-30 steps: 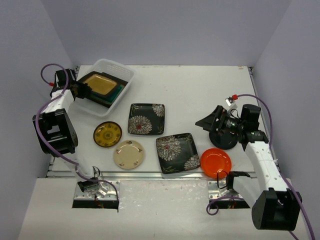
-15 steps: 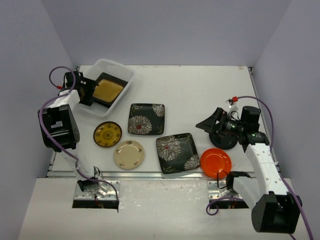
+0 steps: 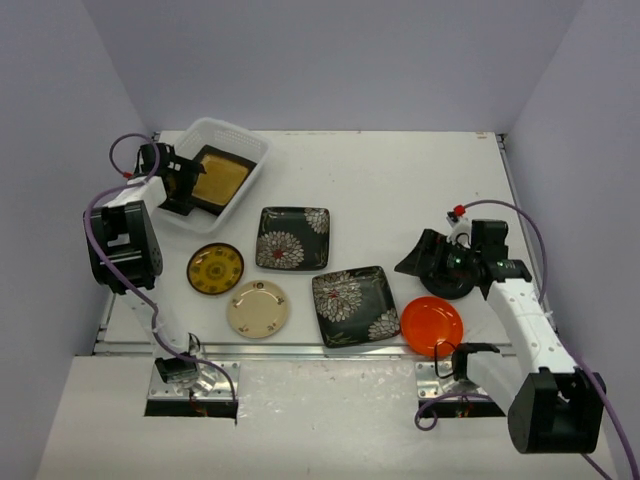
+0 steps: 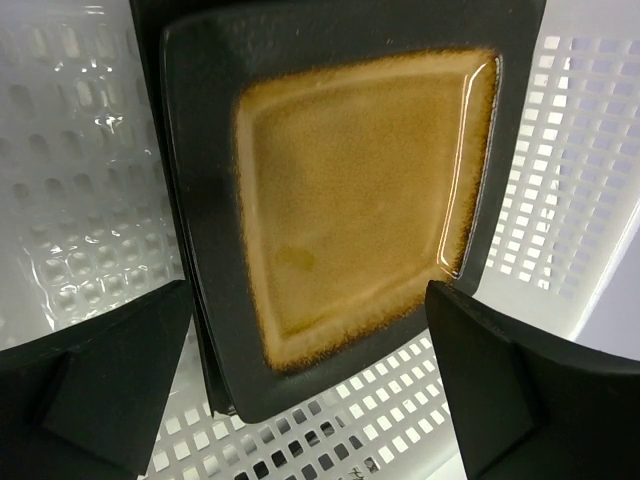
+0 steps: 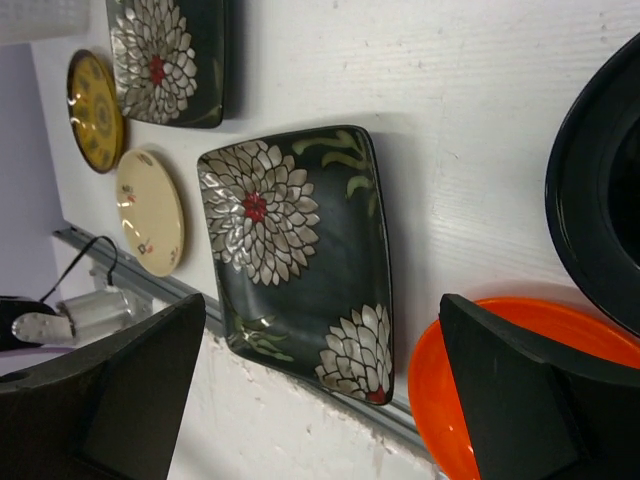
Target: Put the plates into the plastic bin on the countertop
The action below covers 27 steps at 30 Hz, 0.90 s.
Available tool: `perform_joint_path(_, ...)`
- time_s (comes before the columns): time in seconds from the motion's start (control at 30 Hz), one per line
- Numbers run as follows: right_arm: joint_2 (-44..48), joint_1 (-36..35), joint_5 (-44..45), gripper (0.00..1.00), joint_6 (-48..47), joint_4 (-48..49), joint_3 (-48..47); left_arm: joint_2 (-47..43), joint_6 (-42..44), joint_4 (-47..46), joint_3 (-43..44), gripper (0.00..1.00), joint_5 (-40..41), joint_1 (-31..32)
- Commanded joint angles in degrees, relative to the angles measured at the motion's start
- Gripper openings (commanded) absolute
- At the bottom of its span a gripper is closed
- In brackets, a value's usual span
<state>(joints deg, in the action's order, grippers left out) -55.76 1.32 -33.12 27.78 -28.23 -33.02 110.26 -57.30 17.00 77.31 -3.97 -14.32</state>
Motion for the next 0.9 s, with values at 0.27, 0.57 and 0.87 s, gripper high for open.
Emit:
perform_joint_path(0.27,-8.81,-9.86,9.24,0.99,-7.0,-3.92,-5.01,-12.85,4.38,1.03,1.14,1.0,-1.74,1.75)
perform_joint_path(0.57,-20.65,-12.75,8.77,0.77,-10.95,0.11,-7.33,-43.31,11.43,-0.52,-7.8,1.0,-7.93,2.74)
perform_joint_path(0.87,-34.22,-12.83,0.14,0.51,-14.61,4.39,-8.55,-62.69,22.18,-1.13,-17.62,1.0,-26.25,3.05)
